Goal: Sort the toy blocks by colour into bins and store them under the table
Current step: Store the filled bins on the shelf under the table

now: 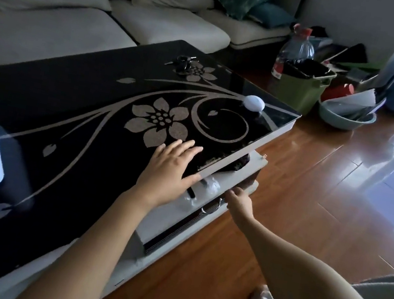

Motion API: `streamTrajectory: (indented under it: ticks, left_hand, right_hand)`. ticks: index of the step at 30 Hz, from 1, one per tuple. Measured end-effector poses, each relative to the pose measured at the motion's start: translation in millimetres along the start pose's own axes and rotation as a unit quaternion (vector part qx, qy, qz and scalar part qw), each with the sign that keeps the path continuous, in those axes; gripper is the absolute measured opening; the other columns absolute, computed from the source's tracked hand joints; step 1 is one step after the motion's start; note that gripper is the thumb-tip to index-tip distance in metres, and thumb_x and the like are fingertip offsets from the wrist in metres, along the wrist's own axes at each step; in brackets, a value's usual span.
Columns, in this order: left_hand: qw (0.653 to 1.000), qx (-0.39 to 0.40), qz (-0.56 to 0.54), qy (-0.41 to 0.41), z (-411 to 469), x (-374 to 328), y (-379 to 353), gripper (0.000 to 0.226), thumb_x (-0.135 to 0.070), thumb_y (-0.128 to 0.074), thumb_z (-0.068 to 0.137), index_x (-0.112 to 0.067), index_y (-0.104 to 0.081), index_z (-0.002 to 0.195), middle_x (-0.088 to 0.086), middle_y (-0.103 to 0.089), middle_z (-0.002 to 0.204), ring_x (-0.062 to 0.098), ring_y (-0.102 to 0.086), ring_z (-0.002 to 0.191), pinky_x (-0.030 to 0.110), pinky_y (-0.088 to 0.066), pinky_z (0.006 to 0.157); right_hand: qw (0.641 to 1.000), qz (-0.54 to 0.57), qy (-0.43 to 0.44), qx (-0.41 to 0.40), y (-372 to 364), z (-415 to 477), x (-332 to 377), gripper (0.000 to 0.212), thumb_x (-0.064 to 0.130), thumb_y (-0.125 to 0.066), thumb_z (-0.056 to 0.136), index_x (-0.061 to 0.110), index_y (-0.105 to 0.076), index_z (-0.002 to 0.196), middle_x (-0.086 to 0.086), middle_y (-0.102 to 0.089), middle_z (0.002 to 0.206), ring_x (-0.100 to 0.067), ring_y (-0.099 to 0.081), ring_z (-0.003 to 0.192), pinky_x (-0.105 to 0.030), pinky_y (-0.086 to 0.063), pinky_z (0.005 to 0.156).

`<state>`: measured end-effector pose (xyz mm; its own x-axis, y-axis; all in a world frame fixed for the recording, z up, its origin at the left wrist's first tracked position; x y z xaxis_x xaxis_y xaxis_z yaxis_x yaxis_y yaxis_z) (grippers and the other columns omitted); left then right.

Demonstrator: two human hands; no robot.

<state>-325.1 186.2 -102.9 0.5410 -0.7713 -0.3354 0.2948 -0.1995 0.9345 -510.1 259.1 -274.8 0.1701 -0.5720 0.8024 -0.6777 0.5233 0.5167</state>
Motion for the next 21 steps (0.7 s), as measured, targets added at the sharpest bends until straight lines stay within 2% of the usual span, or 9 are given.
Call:
streamTrajectory:
  ticks: [3,4,6,10,13,15,17,19,21]
  left_hand:
    - [1.000,0.010,0.009,-0.004,2.0,0.4,-2.3,0.060,-0.045,-0.042,0.096,-0.030,-0.018,0.149,-0.008,-0.013,0.158,0.010,-0.003,0.146,0.036,-0.001,0.119]
    - [1.000,0.015,0.013,-0.006,2.3,-0.1,-2.9,0.060,-0.045,-0.041,0.096,-0.029,-0.018,0.149,-0.008,-0.013,0.158,0.010,-0.002,0.146,0.036,0.000,0.119]
    - [1.000,0.016,0.014,-0.011,4.4,0.1,-2.4,0.060,-0.044,-0.041,0.096,-0.029,-0.018,0.149,-0.008,-0.014,0.157,0.009,-0.003,0.146,0.035,0.001,0.119]
    - [1.000,0.019,0.007,-0.014,6.1,1.0,-2.4,0.060,-0.044,-0.043,0.095,-0.029,-0.020,0.148,-0.008,-0.016,0.156,0.009,-0.005,0.145,0.035,0.000,0.119]
    - [1.000,0.019,0.007,-0.013,6.2,0.7,-2.7,0.060,-0.043,-0.044,0.095,-0.029,-0.021,0.148,-0.008,-0.016,0.156,0.009,-0.005,0.145,0.035,0.001,0.119]
    - [1.000,0.019,0.008,-0.015,5.1,-0.5,-2.6,0.060,-0.043,-0.045,0.095,-0.028,-0.021,0.148,-0.007,-0.016,0.157,0.009,-0.005,0.145,0.035,0.001,0.118]
    - [1.000,0.019,0.013,-0.017,4.0,-2.0,-2.6,0.059,-0.041,-0.044,0.096,-0.027,-0.021,0.149,-0.006,-0.016,0.157,0.010,-0.006,0.146,0.035,0.000,0.119]
    - [1.000,0.015,0.021,-0.012,4.2,-2.7,-2.6,0.059,-0.039,-0.043,0.096,-0.025,-0.021,0.149,-0.004,-0.016,0.157,0.012,-0.006,0.146,0.036,-0.001,0.119]
    - [0.999,0.012,0.034,-0.010,3.0,-5.4,-2.6,0.058,-0.037,-0.042,0.097,-0.023,-0.020,0.149,-0.003,-0.016,0.157,0.014,-0.006,0.146,0.037,-0.001,0.119]
  right_hand:
    - [0.962,-0.236,0.086,0.109,-31.6,1.9,-10.3,0.031,0.001,-0.043,0.080,0.008,-0.066,0.099,-0.006,-0.068,0.091,-0.023,-0.064,0.084,-0.030,-0.051,0.065]
    - [0.936,-0.301,0.137,0.125,-41.4,-0.7,-9.8,0.040,-0.001,-0.042,0.080,0.013,-0.066,0.109,-0.004,-0.068,0.104,-0.023,-0.062,0.100,-0.033,-0.054,0.077]
    - [0.880,-0.387,0.219,0.165,-60.8,-3.5,-11.5,0.054,-0.002,-0.041,0.082,0.022,-0.057,0.128,0.000,-0.059,0.130,-0.021,-0.047,0.126,-0.035,-0.044,0.102]
    - [0.821,-0.476,0.229,0.217,-75.2,-7.4,-26.3,0.065,-0.005,-0.034,0.090,0.024,-0.027,0.148,0.002,-0.027,0.154,-0.024,-0.037,0.132,-0.031,-0.040,0.103]
    - [0.820,-0.489,0.223,0.197,-76.3,-6.8,-26.3,0.055,-0.002,-0.036,0.094,0.020,-0.037,0.145,-0.003,-0.038,0.148,-0.025,-0.040,0.132,-0.031,-0.036,0.106]
    - [0.836,-0.480,0.194,0.182,-65.1,-6.1,-27.8,0.035,0.011,-0.044,0.098,0.012,-0.055,0.131,-0.009,-0.056,0.132,-0.027,-0.052,0.122,-0.033,-0.042,0.099]
    - [0.844,-0.468,0.177,0.193,-51.9,-9.6,-40.2,0.031,0.029,-0.052,0.096,0.006,-0.067,0.110,-0.012,-0.066,0.108,-0.030,-0.061,0.107,-0.034,-0.048,0.087]
    - [0.838,-0.475,0.176,0.202,-37.0,-14.3,-57.9,0.033,0.036,-0.056,0.092,0.006,-0.068,0.096,-0.008,-0.064,0.088,-0.028,-0.064,0.095,-0.033,-0.051,0.079]
    - [0.836,-0.479,0.172,0.203,-24.3,-22.2,-73.3,0.030,0.038,-0.058,0.090,0.009,-0.068,0.093,-0.006,-0.064,0.085,-0.025,-0.064,0.090,-0.029,-0.049,0.075]
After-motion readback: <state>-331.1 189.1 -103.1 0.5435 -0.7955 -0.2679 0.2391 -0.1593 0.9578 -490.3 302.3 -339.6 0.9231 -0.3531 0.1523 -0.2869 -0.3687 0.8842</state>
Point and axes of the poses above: each hand's wrist, its own z-axis towards the middle knuckle, its own y-axis out of the back of the hand, x = y × z, the point moved 8 cm from there along z, towards the middle knuckle
